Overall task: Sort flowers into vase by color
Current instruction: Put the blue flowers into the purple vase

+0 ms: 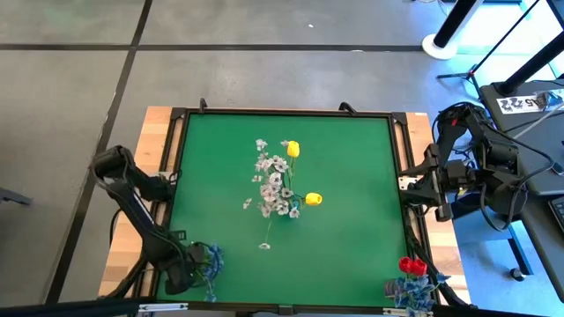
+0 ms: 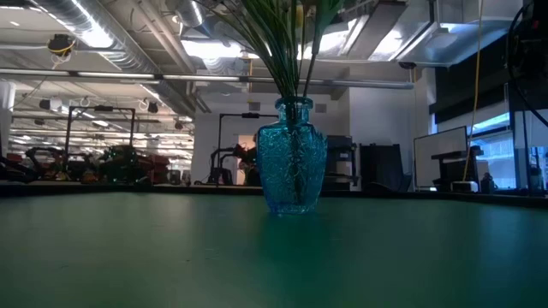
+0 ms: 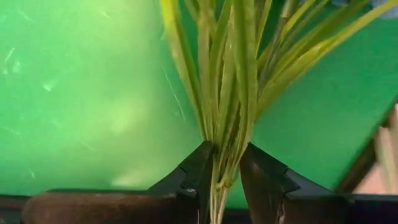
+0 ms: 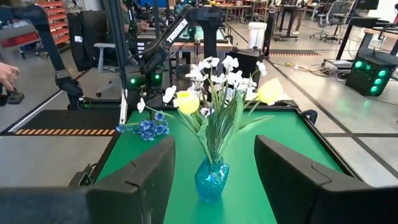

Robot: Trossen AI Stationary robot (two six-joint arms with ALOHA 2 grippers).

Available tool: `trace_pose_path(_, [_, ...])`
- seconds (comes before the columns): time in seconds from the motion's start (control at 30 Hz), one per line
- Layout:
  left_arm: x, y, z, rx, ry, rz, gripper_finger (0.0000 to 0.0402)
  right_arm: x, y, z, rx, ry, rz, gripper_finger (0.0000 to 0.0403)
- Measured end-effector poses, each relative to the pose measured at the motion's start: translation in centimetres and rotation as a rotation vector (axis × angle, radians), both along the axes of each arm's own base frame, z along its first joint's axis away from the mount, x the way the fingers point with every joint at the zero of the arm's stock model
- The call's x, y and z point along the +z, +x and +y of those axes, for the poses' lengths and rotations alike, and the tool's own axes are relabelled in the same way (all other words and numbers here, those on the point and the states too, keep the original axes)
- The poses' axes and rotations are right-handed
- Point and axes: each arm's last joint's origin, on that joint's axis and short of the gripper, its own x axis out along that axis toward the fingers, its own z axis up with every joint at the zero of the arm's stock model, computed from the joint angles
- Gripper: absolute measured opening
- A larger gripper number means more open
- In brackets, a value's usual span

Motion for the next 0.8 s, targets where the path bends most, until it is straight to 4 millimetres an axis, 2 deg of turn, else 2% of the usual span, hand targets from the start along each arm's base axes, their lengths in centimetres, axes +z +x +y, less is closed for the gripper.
trace_pose_path(0.33, [-2.0, 0.5, -0.6, -0.007, 0.051, 0.006, 0.0070, -0.1, 0.0, 0.2, 0.031, 0.022, 0.029, 0.0221])
trace_pose_path(0.5, [-2.0, 1.1, 0.0, 0.141, 0.086, 0.046, 0.0018, -0.1, 0.0, 0.4, 0.030, 0.025, 0.028, 0.0221])
trace_pose_path(0.63, [-0.9, 2.9, 1.3, 0.189, 0.163, 0.011, 0.0011, 0.0, 0.1, 0.3, 0.003, 0.017, 0.006, 0.0221])
trace_pose_path(0.8, [3.2, 6.0, 1.8, 0.117, 0.162, -0.077, 0.0007, -0.1, 0.0, 0.4, 0.034, 0.020, 0.032, 0.0221])
